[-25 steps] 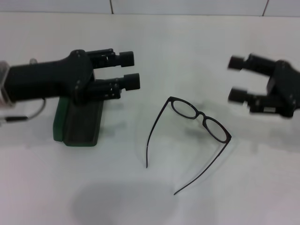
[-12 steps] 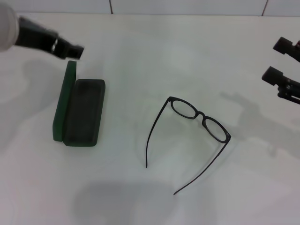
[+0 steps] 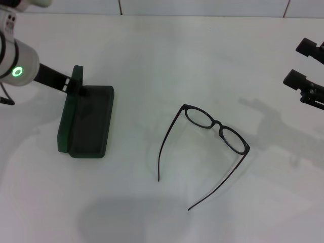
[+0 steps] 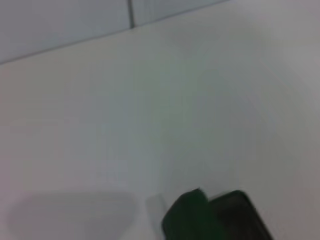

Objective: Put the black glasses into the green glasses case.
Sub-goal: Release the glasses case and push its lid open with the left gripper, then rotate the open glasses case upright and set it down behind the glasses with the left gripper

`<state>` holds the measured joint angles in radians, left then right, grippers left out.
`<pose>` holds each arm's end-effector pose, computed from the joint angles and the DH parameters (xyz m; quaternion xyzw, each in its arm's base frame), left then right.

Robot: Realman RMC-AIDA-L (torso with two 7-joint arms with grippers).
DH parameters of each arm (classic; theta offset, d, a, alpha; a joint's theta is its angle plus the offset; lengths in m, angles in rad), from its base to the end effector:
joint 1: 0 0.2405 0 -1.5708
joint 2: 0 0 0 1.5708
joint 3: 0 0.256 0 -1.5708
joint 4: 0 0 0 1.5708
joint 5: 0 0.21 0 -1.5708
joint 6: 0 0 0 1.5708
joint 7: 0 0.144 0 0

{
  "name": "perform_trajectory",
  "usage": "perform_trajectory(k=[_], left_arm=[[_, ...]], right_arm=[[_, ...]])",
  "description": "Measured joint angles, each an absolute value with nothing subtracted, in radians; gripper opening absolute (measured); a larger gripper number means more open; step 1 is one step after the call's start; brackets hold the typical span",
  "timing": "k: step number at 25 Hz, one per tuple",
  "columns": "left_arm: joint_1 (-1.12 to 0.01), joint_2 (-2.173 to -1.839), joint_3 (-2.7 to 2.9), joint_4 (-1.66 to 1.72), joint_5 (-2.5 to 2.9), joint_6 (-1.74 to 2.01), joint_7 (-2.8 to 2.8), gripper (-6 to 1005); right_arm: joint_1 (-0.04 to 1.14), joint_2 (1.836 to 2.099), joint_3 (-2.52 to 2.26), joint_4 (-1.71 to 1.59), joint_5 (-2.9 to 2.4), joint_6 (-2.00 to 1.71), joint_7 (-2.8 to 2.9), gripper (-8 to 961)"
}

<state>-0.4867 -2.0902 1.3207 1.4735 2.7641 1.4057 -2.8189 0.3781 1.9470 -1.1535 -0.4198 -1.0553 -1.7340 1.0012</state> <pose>-0.2107 0.3670 0.0401 -0.8271 -0.4374 0.1209 0.3317 0.2589 0.2945 0.0420 -0.8480 0.1048 0.4795 0.2001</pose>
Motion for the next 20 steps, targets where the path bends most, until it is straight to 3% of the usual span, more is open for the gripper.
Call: perform_trajectory(k=[11, 20], left_arm=[[-0.500, -2.091, 1.328, 1.418, 2.782, 1.437, -2.826, 619], [-0.500, -2.090, 1.334, 1.429, 2.782, 1.473, -2.819, 432]], right_arm=[[0.377, 1.951, -1.153, -0.420, -1.055, -1.719, 1.000, 859], [0.375, 1.953, -1.153, -0.417, -1.050, -1.718, 1.000, 858]])
